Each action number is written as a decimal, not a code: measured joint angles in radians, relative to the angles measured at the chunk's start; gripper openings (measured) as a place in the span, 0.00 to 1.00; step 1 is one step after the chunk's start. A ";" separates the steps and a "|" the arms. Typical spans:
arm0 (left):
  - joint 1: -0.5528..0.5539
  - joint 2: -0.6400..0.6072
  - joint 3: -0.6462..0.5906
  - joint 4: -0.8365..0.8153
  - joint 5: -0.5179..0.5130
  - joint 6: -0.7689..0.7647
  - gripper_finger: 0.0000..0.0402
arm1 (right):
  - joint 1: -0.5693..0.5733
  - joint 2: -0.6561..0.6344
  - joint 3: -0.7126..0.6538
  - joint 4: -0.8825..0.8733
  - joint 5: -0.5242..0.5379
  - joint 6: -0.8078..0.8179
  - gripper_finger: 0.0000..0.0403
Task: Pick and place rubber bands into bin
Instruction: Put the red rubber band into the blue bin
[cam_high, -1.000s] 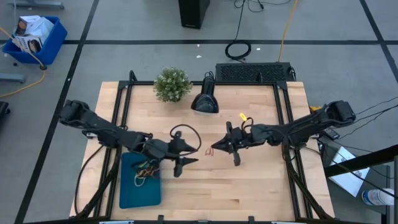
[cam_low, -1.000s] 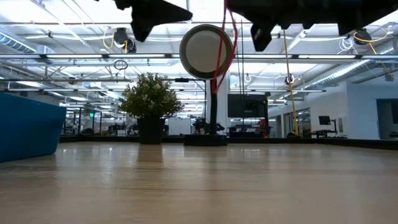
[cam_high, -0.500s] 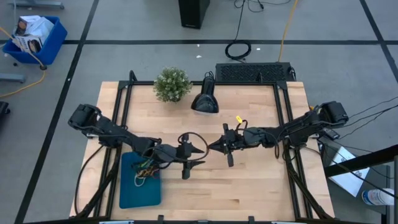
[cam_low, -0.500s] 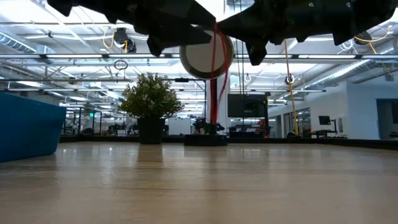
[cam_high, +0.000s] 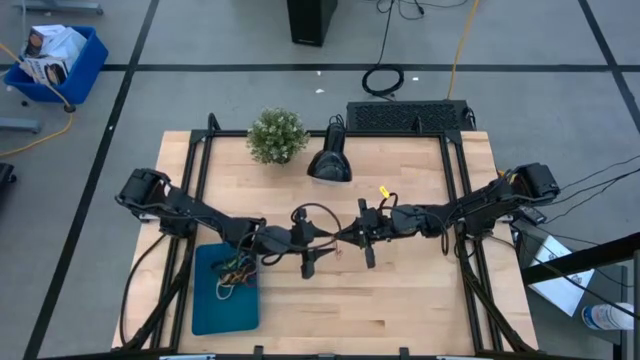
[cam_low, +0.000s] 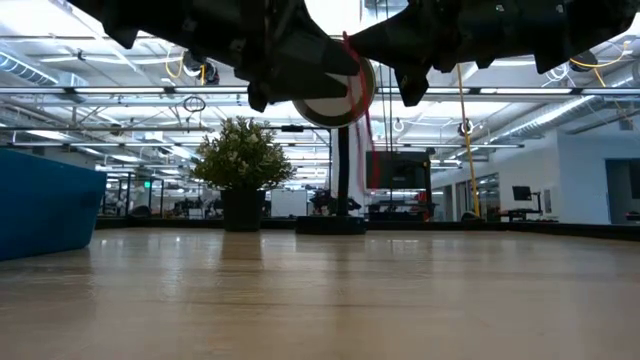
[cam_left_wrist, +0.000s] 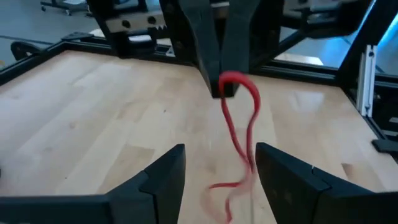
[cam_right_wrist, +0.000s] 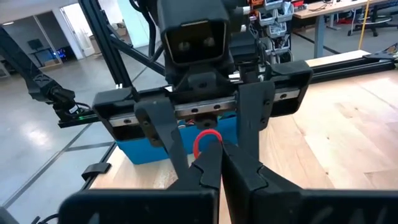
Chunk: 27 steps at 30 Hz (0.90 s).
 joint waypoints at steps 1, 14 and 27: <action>0.002 0.000 0.000 0.006 0.000 0.000 0.50 | 0.000 0.000 0.000 0.000 0.000 -0.001 0.00; 0.008 0.000 0.000 0.024 0.007 -0.002 0.45 | 0.000 0.000 0.000 0.000 0.000 -0.010 0.00; 0.023 0.000 0.000 0.051 0.012 0.006 0.14 | 0.009 0.000 0.000 0.000 -0.003 -0.009 0.00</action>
